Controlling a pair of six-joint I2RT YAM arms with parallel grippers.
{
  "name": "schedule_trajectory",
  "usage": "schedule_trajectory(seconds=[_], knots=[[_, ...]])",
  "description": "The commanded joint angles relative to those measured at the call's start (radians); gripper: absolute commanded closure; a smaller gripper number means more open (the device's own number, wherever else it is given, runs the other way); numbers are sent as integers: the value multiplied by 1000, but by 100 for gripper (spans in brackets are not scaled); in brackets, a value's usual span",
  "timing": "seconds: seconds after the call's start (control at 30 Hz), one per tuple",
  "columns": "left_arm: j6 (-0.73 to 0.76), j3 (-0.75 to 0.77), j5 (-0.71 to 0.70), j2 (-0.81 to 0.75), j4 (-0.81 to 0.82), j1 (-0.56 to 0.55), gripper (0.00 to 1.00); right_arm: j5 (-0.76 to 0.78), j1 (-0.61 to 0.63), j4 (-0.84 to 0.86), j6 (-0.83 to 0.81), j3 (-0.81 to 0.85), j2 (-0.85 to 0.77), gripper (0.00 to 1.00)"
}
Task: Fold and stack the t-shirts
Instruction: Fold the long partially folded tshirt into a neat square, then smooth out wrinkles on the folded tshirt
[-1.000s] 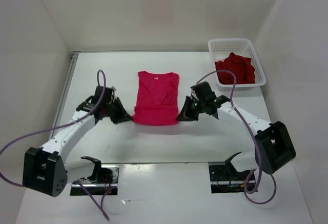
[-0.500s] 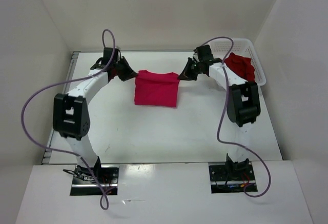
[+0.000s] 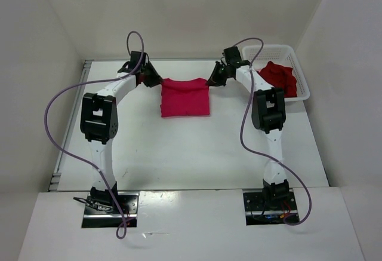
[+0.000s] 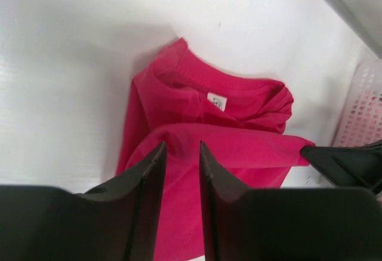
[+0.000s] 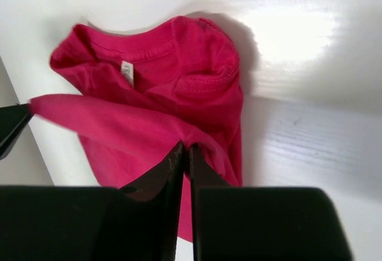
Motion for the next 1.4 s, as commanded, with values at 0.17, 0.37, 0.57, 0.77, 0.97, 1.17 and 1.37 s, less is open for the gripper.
schedule_trajectory(seconds=[0.17, 0.37, 0.57, 0.77, 0.97, 1.17, 1.37], knots=[[-23, 31, -17, -86, 108, 39, 40, 45, -14, -42, -1, 164, -50, 73], [-11, -157, 60, -177, 189, -61, 51, 54, -4, 25, -12, 0, -172, 70], [-52, -337, 84, -165, 286, -161, 52, -118, 59, 87, 17, -93, -123, 100], [-20, -353, 48, -146, 304, -161, 51, -118, 84, 29, 16, 124, 66, 100], [-30, -246, 38, -93, 332, -152, 48, -116, 64, 4, 36, 304, 219, 100], [-99, -79, 58, 85, 329, -120, 48, -127, 64, -13, 45, 353, 288, 100], [-101, -5, 27, 174, 295, -34, 48, -113, 64, -4, 45, 310, 265, 100]])
